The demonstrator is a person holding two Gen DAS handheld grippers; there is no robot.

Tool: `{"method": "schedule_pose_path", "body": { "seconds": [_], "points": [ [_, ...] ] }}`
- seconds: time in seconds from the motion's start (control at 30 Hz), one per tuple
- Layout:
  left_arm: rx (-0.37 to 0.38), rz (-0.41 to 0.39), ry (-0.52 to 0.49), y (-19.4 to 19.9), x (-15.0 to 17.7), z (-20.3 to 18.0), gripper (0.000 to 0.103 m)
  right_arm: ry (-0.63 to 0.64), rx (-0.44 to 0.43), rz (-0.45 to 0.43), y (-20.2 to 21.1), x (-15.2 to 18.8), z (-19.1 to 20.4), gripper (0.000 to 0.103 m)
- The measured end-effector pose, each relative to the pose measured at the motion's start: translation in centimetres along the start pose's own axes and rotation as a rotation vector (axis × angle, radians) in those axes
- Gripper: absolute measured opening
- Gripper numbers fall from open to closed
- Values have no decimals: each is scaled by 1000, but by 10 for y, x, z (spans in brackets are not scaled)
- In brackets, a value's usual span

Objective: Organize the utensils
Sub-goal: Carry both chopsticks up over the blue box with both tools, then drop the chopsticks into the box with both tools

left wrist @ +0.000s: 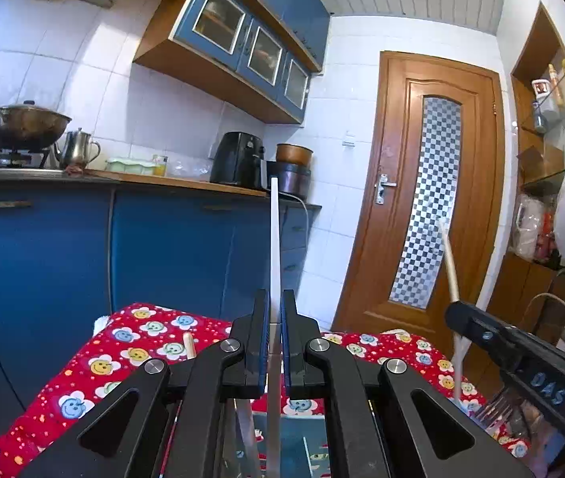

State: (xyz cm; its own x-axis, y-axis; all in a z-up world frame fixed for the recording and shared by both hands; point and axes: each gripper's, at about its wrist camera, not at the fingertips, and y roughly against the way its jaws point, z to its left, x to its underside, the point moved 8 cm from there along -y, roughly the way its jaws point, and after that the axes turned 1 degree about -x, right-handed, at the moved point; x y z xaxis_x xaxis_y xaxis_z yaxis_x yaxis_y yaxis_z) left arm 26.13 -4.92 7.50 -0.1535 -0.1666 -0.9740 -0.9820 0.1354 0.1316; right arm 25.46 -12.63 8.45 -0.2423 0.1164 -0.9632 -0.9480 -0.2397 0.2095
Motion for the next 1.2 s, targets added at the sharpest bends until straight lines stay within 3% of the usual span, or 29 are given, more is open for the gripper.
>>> {"method": "schedule_pose_path", "body": {
  "seconds": [0.13, 0.53, 0.63, 0.77, 0.83, 1.2],
  "points": [
    [-31, -34, -26, 5, 7, 0, 5, 54, 7, -4, -6, 10, 4, 6],
    [-21, 76, -42, 8, 32, 3, 8, 64, -9, 82, -2, 33, 8, 7],
    [-4, 111, -25, 9, 34, 3, 19, 72, -18, 92, 3, 34, 10, 7],
    [-1, 131, -16, 16, 33, 4, 19, 70, -36, 85, 11, 30, 14, 9],
    [4, 143, -12, 21, 31, 4, 19, 71, -40, 79, 16, 27, 16, 16],
    [35, 190, -12, 61, 22, 9, 19, 38, -16, 82, 54, 18, 18, 16]
  ]
}}
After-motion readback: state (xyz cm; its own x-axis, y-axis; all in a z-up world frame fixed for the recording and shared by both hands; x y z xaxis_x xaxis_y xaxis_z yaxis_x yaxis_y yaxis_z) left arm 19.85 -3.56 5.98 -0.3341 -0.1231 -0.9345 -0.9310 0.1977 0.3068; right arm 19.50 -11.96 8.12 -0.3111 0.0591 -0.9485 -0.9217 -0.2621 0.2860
